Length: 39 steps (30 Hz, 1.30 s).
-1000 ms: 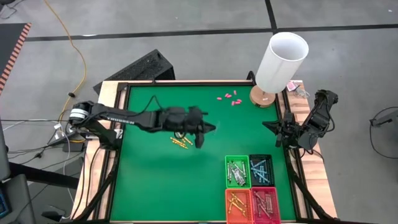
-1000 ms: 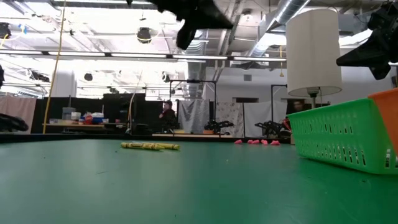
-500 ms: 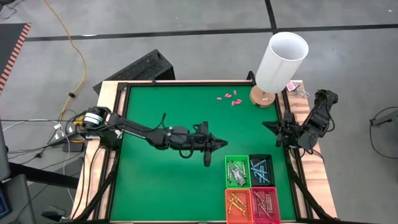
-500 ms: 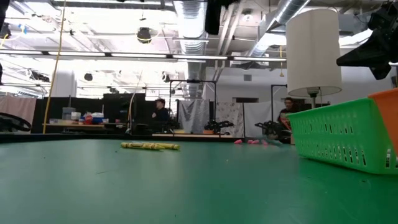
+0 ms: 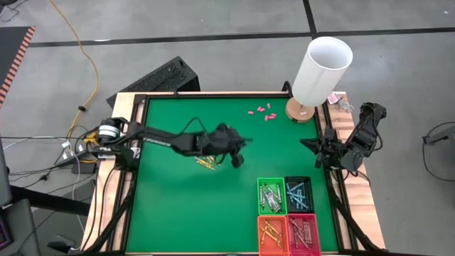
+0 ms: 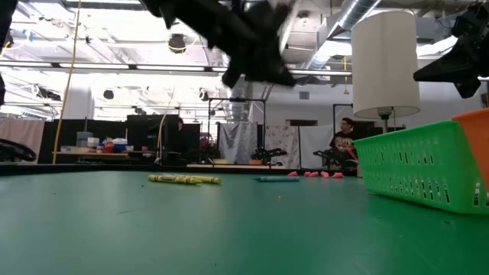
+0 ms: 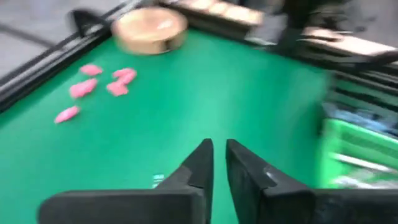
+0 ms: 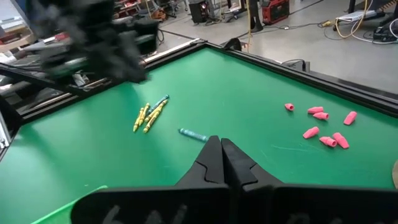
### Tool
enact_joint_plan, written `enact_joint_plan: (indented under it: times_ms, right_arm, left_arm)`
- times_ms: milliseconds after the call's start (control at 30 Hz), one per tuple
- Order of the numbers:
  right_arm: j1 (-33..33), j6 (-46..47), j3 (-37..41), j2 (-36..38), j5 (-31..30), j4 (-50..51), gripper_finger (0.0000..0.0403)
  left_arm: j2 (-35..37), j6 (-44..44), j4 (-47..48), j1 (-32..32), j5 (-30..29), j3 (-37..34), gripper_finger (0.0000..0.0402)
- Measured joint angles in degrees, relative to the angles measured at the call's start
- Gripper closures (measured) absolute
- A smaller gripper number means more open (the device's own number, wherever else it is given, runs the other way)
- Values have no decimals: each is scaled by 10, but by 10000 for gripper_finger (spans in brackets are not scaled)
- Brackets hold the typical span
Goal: Sort crayons
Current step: Put the blue crayon into the black bin
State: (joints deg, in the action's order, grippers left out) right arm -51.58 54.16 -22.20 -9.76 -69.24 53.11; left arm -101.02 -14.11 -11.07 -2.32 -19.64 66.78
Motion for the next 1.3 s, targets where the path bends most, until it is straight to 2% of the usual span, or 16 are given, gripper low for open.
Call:
enact_joint_plan:
  times_ms: [233,333,433,667,900,1033,1300]
  right_arm:
    - [0,0,0,0,0,0,403]
    - [0,-2,0,0,0,0,403]
    - [0,-2,0,0,0,0,403]
    - [0,-2,0,0,0,0,403]
    - [0,-2,0,0,-2,1,403]
    - [0,-2,0,0,-3,2,403]
    - [0,-2,1,0,-1,1,403]
  left_arm:
    - [-4,-45,105,101,24,0,309]
    - [-4,-63,138,147,72,0,288]
    - [-4,-51,170,180,94,0,276]
    - [-10,1,174,243,175,0,271]
    - [-39,46,187,251,181,5,271]
    - [-76,74,202,255,199,39,271]
    - [-108,107,255,292,179,92,271]
